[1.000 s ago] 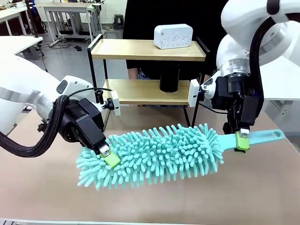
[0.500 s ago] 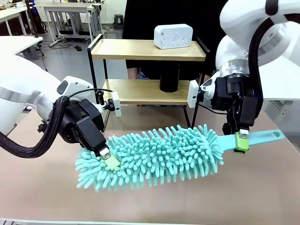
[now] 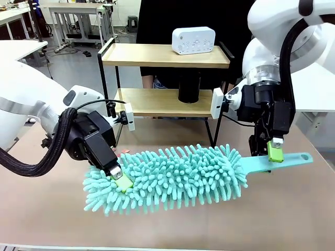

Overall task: Clean the shelf.
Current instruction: Hand the Duster back to the human.

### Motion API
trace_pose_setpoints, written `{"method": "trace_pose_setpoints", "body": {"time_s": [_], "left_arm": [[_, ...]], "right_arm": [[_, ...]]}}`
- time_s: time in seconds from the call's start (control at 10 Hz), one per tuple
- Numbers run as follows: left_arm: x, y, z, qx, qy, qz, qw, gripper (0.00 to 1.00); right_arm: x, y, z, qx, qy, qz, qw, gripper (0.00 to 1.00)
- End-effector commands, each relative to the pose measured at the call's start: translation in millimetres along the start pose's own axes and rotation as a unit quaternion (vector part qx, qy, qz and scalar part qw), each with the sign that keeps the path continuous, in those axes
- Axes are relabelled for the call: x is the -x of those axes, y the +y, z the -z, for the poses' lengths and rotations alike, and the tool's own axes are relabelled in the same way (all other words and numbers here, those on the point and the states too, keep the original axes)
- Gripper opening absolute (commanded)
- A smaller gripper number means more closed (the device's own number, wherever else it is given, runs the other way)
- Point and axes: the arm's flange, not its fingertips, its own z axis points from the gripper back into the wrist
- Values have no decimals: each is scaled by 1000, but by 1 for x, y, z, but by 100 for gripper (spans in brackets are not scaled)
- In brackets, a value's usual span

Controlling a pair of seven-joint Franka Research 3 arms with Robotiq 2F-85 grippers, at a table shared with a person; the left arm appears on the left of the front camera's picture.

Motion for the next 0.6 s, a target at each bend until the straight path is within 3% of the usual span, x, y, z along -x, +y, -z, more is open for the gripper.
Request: {"method": "trace_pose_setpoints", "body": {"time_s": [0.0, 0.1, 0.3, 0.5], "left_arm": [[12, -14, -16, 8, -7, 23, 1000, 0], [24, -30, -34, 11, -23, 42, 999, 0], [67, -81, -88, 3, -79, 95, 992, 0], [104, -112, -142, -37, -181, 123, 975, 0]], "right_arm": [[22, 15, -32, -2, -19, -12, 1000, 100], [43, 22, -35, 5, -48, -20, 999, 100], [104, 34, -45, 10, -151, -26, 988, 100], [149, 33, -46, -1, -229, -26, 973, 100]]}}
